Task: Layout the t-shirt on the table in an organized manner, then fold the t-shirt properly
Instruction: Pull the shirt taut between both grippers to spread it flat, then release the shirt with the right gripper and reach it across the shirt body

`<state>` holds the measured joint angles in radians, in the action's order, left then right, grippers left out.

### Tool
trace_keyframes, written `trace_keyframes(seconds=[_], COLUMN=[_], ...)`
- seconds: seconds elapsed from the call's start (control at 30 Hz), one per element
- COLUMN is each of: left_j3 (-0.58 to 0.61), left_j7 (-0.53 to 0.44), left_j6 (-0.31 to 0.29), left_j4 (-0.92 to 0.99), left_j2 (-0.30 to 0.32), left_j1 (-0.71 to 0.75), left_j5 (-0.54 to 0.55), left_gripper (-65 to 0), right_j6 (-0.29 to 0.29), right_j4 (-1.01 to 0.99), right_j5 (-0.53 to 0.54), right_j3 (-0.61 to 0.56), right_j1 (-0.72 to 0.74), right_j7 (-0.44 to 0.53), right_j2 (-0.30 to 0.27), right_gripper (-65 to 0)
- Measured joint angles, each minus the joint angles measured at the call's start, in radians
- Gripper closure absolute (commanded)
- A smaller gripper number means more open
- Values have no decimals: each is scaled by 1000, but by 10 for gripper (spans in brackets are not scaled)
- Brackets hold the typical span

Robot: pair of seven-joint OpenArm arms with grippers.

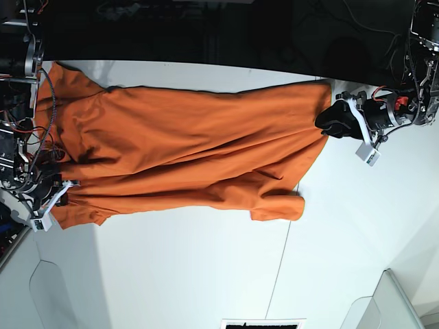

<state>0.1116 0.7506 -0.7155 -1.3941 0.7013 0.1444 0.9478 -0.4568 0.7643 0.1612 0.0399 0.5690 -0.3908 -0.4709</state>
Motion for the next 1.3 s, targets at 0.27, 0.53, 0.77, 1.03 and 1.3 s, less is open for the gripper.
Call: trace_keyframes(seconds=[0.27,0.53,0.77,1.03,1.3], left_j3=[-1,0,-15,-20,-21], left_j7=[0,3,64,68,39], left_j6=[0,0,20,23,23], left_j4=[0,-5,-85,-188,-188], left_j2=[2,9,39,38,2], left_j1=[2,2,13,7,-36], left_j5=[2,11,24,16,-9], left_gripper=[-310,-310,-310,-310,-310], right_j6=[0,1,5,5,-37], right_j4=[-1,56,223,382,382], right_j5=[63,109,271,352,331], right_j3=[0,0,0,0,3], right_j1=[1,2,2,2,-5], right_j7=[1,-12,-126,-225,-207], right_j2=[-61,-64,-50,145,435], right_gripper=[0,0,0,0,0])
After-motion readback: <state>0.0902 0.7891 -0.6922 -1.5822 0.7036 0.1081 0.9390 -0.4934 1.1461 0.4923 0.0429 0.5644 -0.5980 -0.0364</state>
